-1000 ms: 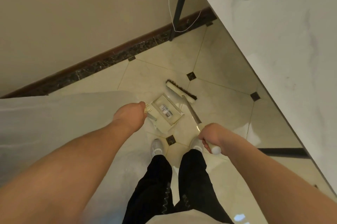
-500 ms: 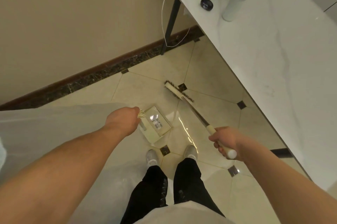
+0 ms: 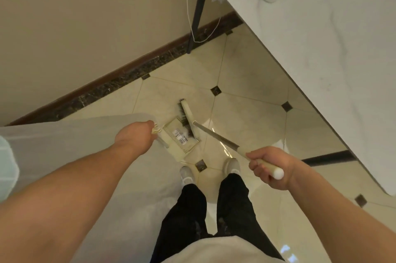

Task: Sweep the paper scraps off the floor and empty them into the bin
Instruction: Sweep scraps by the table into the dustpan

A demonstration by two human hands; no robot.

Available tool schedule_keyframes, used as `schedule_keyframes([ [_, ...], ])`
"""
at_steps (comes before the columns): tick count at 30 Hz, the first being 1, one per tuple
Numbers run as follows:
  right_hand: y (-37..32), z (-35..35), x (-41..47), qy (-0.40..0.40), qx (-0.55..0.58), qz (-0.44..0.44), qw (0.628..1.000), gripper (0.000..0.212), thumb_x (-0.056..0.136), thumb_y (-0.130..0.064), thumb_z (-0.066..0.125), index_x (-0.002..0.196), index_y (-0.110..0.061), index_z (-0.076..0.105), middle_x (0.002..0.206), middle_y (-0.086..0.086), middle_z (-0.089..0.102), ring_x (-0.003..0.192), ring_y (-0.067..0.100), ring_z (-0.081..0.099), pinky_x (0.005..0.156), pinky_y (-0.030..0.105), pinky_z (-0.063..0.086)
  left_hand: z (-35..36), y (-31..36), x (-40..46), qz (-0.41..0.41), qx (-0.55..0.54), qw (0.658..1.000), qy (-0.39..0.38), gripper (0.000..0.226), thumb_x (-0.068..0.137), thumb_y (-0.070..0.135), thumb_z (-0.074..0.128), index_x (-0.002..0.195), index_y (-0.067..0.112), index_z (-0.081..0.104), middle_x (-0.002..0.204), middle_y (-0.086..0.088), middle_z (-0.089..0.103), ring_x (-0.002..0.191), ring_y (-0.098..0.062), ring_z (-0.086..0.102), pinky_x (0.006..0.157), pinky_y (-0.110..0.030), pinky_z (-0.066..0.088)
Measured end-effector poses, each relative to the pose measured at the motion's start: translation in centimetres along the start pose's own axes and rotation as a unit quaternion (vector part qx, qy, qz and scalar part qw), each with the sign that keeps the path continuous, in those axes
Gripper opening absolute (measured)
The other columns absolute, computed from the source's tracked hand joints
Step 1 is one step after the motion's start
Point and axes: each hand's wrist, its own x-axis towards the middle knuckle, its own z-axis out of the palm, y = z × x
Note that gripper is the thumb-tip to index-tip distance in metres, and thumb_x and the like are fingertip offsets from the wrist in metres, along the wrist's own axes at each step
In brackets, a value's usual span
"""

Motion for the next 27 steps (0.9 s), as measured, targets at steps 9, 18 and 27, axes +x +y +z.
schedule_keyframes([
  [9, 4.4, 3.0, 3.6, 0.133, -0.188, -0.116, 0.966, 0.025, 0.093, -0.003, 0.057, 0.118, 0.001, 0.055, 0.068, 0.014, 0.057, 0.041, 0.016, 0.051, 0.041, 0.022, 0.044, 0.9, 2.1, -0.3, 0.035, 0.028, 0.999, 0.01, 0.029, 0.1, 0.044, 0.05, 0.114, 0.019, 0.058, 0.105, -0.009, 0.067, 0.095, -0.03, 0.064, 0.069, -0.033, 0.043],
  [18, 9.5, -6.4, 1.9, 0.047, 0.0, -0.068, 0.997, 0.043, 0.087, -0.012, 0.067, 0.126, -0.005, 0.051, 0.064, 0.007, 0.057, 0.042, 0.01, 0.045, 0.036, 0.019, 0.042, 0.5, 8.7, -3.0, 0.104, 0.096, 0.99, 0.013, 0.03, 0.102, 0.046, 0.048, 0.11, 0.018, 0.057, 0.1, -0.008, 0.066, 0.076, -0.023, 0.049, 0.064, -0.031, 0.037],
  [27, 22.1, -19.4, -3.6, 0.122, -0.021, -0.135, 0.983, 0.038, 0.09, -0.008, 0.066, 0.126, -0.005, 0.055, 0.066, 0.011, 0.06, 0.036, 0.011, 0.05, 0.04, 0.018, 0.042, 1.9, 25.9, -10.7, 0.24, 0.218, 0.946, 0.012, 0.027, 0.102, 0.044, 0.047, 0.11, 0.02, 0.057, 0.091, -0.001, 0.061, 0.078, -0.022, 0.055, 0.063, -0.031, 0.042],
])
